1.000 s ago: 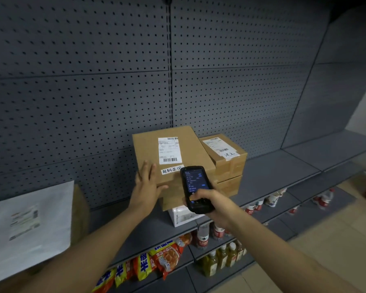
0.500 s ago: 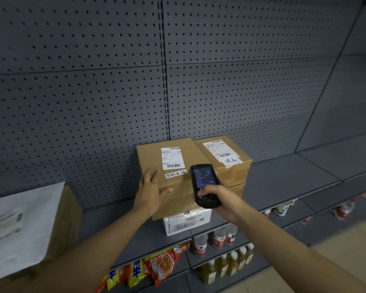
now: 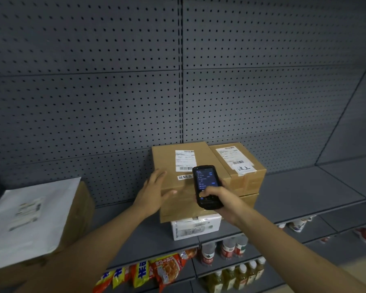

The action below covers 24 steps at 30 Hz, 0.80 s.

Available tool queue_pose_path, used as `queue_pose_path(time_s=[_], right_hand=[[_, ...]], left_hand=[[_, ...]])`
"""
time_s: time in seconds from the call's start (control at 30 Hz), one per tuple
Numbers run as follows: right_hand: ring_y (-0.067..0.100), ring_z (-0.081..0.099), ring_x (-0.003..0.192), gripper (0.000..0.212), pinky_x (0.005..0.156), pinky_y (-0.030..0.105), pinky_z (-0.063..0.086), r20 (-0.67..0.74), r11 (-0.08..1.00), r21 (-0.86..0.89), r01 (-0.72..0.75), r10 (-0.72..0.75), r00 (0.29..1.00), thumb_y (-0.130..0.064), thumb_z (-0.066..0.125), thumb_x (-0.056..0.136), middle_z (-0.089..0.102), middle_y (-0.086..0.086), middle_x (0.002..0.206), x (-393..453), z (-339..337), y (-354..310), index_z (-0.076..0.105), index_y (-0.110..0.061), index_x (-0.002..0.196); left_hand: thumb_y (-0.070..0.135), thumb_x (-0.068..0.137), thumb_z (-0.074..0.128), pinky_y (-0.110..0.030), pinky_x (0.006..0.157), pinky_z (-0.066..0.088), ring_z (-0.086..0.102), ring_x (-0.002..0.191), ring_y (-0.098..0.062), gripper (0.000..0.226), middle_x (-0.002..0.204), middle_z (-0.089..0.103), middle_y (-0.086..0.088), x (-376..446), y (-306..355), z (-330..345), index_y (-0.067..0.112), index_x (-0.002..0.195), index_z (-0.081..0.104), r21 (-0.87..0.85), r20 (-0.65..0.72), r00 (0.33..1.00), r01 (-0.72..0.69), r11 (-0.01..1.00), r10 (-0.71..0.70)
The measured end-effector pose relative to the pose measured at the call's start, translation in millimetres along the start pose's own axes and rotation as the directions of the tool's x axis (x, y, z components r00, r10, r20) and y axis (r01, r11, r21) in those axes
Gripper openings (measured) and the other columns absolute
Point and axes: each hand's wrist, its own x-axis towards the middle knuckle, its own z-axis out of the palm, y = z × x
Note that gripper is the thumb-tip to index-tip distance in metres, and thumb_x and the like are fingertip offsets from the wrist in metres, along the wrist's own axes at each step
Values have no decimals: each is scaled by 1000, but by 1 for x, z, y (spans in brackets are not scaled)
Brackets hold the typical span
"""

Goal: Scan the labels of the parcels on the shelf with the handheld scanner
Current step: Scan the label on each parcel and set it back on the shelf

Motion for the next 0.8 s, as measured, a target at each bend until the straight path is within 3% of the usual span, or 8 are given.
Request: queue_pose_path(time_s=[0.17,0.33,0.43,0.5,0.67,0.8], right_hand=[[29,61,102,63,73,35,54,98,999,-31,13,-10,995,10,62,77,61,18,121,8,44,5,47,-14,133],[30,68,88,53,76,35,56,203,998,-49,-49,58,977,13,60,77,66,21,108,19,107,27,51,-6,125],[35,70,93,76,82,43,56,216,995,-83,-63,80,973,1,72,55,69,20,108,30,153,46,52,-10,127],[41,67,104,80,91,49,54,221,995,-77,-57,73,972,4,71,52,70,19,111,37,185,59,54,-17,127],[40,64,109,62,100,54,49,253,993,-96,-70,93,963,13,66,70,69,17,112,48,267,94,57,-23,120],[44,63,111,65,97,55,49,273,988,-118,-105,133,953,11,68,70,68,22,116,58,330,123,56,-17,127]], left_hand=[[55,90,50,-37,105,38,41,127,-21,65,141,38,-1,-24,-36,-28,21,144,35,137,-85,996,33,990,-22],[50,91,51,-37,106,36,46,125,-22,58,138,47,-3,-50,-93,-67,23,141,38,244,-18,991,134,960,-134],[47,90,51,-34,101,38,50,120,-22,52,133,53,-2,-67,-135,-92,22,135,45,282,-28,977,211,936,-212],[48,90,49,-36,95,37,53,114,-24,47,127,57,-3,-80,-164,-109,21,128,49,368,-31,966,251,895,-258],[48,90,48,-38,103,35,50,119,-24,52,134,52,-1,-112,-247,-154,23,136,43,429,-30,944,309,849,-329],[46,90,51,-37,100,36,50,119,-25,54,134,51,-3,-133,-308,-188,21,136,41,446,-28,936,327,833,-352]])
